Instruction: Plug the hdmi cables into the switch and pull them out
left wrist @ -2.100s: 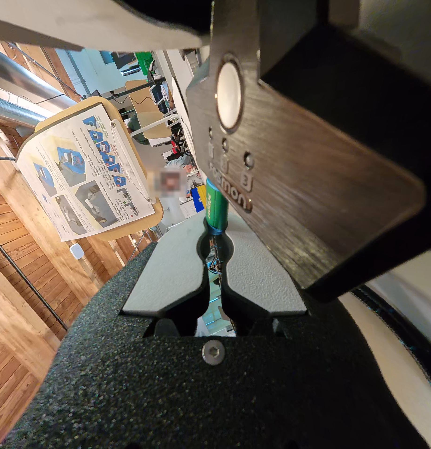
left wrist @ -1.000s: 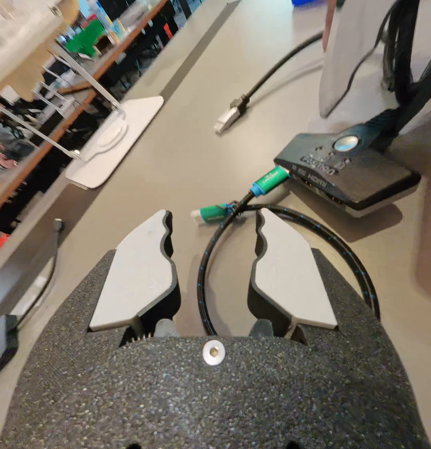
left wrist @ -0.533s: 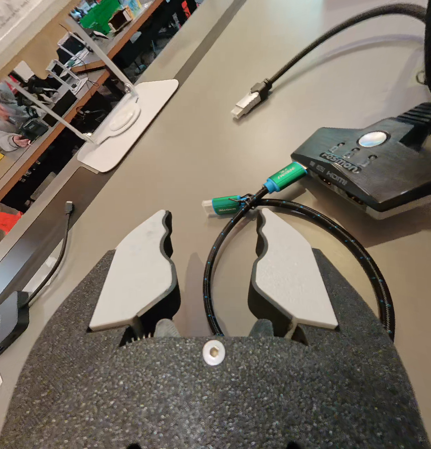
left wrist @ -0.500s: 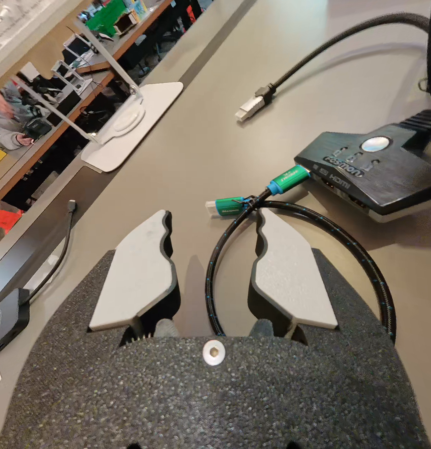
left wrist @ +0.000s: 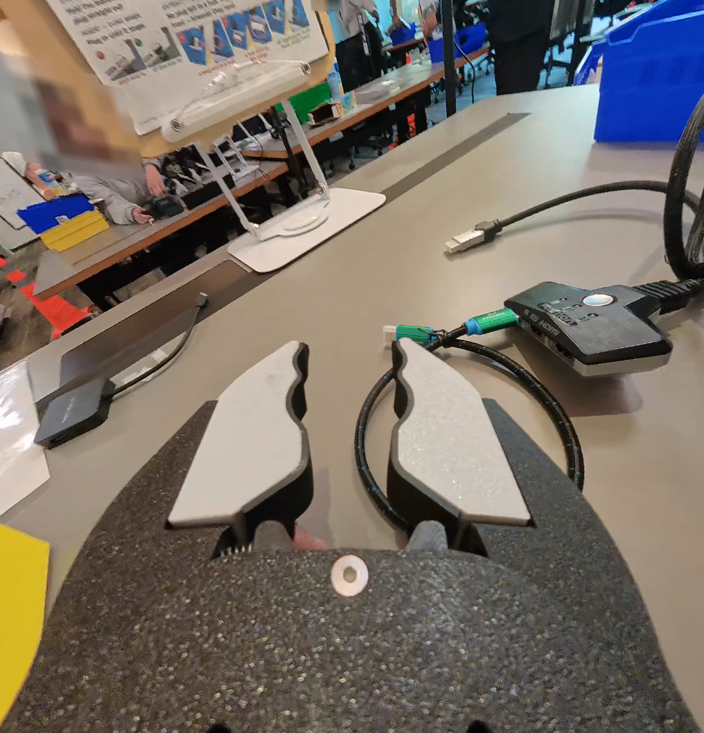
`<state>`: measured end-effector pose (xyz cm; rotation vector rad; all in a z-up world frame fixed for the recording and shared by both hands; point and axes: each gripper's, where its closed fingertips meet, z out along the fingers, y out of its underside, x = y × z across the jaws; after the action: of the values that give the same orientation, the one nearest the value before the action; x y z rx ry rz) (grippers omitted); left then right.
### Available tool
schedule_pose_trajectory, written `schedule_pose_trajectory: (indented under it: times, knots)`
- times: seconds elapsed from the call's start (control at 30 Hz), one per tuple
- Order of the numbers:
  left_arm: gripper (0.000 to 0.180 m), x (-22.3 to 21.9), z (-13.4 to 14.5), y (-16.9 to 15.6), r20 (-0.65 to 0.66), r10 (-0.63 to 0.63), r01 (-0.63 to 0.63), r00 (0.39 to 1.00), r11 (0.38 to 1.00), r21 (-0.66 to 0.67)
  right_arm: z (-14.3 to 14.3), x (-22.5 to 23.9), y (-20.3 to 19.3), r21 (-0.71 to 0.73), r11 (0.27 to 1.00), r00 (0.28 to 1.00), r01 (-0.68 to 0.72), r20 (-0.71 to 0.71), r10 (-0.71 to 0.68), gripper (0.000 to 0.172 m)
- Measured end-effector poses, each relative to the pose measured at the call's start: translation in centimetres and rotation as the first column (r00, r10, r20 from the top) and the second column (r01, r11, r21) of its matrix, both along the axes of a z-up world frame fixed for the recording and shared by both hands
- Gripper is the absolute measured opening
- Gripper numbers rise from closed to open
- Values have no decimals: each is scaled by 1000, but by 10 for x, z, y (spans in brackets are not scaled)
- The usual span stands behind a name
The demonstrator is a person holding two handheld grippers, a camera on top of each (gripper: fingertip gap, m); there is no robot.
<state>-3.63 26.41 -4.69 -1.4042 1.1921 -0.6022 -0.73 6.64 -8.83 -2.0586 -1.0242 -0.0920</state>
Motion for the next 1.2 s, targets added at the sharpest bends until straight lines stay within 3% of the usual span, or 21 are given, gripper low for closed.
schedule_pose_trajectory:
  times: [0.1,0.23,0.6,0.8,0.9,1.03,1.2]
  knots:
    - [42,-12,6,-1,50,40,-39,998,999,-16,-11,1,2,-44,999,994,1,-108,-6,42]
    - [42,-23,9,-7,86,38,-31,996,996,-82,-32,4,5,-106,994,992,-34,-122,21,41]
    - [42,-8,8,3,132,11,28,991,958,-287,-33,-13,26,-147,978,977,-148,-173,122,41]
    - [44,26,49,19,161,-27,79,987,942,-326,-11,-34,42,-39,983,972,-179,-165,170,40]
    - [44,48,58,44,167,1,46,986,960,-276,-2,-39,58,32,984,975,-174,-136,177,39]
    - [43,55,43,74,238,124,-79,963,978,-191,-2,-41,68,110,983,980,-147,-119,160,39]
    - [42,50,53,66,323,81,-61,943,995,-74,-4,-26,71,263,955,991,-135,29,132,37]
